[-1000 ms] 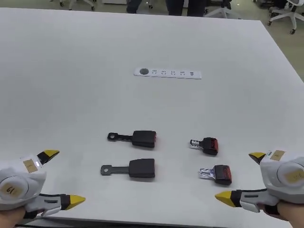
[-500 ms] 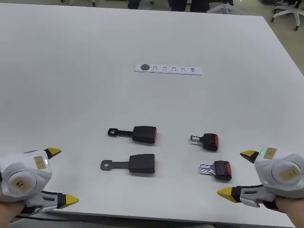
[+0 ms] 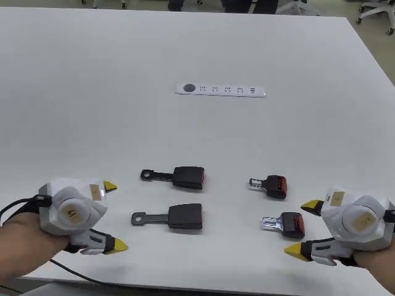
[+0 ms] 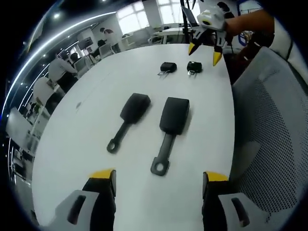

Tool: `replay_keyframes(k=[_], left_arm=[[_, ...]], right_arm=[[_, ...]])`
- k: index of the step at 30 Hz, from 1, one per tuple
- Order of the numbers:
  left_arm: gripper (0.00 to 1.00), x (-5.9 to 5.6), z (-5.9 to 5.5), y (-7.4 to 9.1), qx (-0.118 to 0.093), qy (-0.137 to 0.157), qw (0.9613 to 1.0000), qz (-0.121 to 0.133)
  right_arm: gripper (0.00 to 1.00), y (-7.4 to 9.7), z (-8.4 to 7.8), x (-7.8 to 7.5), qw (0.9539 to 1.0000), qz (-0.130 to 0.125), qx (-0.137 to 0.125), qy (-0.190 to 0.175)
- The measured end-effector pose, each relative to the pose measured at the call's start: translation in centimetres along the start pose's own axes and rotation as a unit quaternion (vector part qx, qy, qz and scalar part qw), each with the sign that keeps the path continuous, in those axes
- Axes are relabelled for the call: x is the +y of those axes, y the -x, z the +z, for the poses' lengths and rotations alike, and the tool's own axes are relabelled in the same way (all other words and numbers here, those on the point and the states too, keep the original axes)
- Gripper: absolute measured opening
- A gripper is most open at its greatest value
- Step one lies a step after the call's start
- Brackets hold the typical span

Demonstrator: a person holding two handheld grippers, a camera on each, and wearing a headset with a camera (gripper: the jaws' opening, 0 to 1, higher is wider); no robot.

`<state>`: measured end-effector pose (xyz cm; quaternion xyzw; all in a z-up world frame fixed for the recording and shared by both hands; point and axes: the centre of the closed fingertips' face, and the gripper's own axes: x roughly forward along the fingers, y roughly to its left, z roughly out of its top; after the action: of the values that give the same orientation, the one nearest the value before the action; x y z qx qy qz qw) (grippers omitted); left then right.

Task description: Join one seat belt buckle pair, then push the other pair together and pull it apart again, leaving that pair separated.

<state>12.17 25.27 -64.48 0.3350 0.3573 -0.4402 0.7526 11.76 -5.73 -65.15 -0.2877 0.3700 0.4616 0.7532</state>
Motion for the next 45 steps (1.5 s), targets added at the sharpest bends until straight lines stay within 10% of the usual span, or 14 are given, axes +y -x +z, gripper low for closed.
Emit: replay_keyframes(k=[25,45], left_arm=[[0.54,-3.1,7.0,-7.2,-0.002,-0.065,0.9909,-0.118],[0.38,-4.1,6.9,-8.2,0.017,-0.109,0.984,-0.14]], right_arm=[[0.45,-2.0,-2.5,-2.2,0.9957,0.044,0.054,0.061],[0.34,-3.4,-2.3,-1.4,0.9916,0.065,0.066,0.09]])
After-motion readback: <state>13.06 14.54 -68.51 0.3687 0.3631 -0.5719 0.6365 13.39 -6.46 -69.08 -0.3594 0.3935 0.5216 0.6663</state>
